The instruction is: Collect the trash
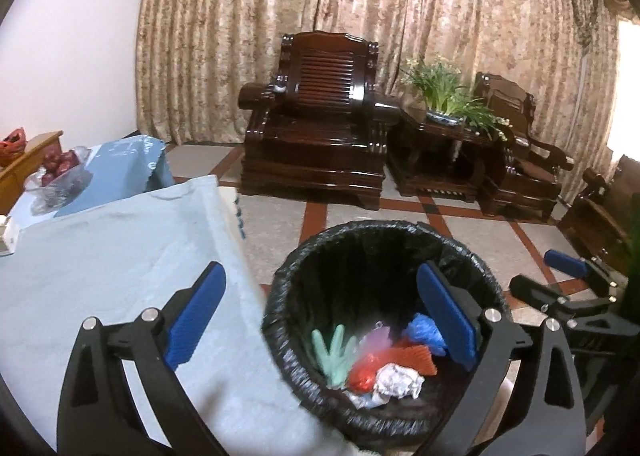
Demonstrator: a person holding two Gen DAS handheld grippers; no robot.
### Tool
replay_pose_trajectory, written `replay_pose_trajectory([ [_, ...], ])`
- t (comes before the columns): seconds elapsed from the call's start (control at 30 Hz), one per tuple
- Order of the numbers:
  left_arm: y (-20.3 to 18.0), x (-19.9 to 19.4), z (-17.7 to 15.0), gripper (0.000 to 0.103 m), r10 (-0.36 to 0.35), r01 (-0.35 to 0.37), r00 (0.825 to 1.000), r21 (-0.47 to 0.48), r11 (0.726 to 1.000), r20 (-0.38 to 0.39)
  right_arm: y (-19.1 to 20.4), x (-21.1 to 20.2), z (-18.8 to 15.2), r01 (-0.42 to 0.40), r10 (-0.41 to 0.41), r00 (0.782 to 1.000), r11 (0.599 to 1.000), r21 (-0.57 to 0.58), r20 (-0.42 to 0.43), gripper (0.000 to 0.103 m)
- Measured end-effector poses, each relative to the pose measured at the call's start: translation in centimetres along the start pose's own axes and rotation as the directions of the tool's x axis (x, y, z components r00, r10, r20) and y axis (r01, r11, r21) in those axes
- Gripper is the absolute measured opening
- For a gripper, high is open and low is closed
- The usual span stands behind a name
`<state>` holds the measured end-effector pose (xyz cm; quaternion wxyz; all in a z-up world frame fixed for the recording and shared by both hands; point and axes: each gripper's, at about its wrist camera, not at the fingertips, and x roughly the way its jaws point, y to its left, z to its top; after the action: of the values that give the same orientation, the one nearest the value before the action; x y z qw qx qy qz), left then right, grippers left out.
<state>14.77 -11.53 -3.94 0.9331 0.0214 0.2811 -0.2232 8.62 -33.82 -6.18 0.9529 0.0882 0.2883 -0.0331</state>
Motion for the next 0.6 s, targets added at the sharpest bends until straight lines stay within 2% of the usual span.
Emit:
replay_pose_trajectory([
  [0.6, 1.2, -6.4, -1.6, 0.094, 0.058, -0.058, 0.998, -0.022, 0.998, -0.011, 4.6, -4.0, 0.2, -0.072, 0.071, 0.997, 0.997, -0.031, -0.008, 0.097],
])
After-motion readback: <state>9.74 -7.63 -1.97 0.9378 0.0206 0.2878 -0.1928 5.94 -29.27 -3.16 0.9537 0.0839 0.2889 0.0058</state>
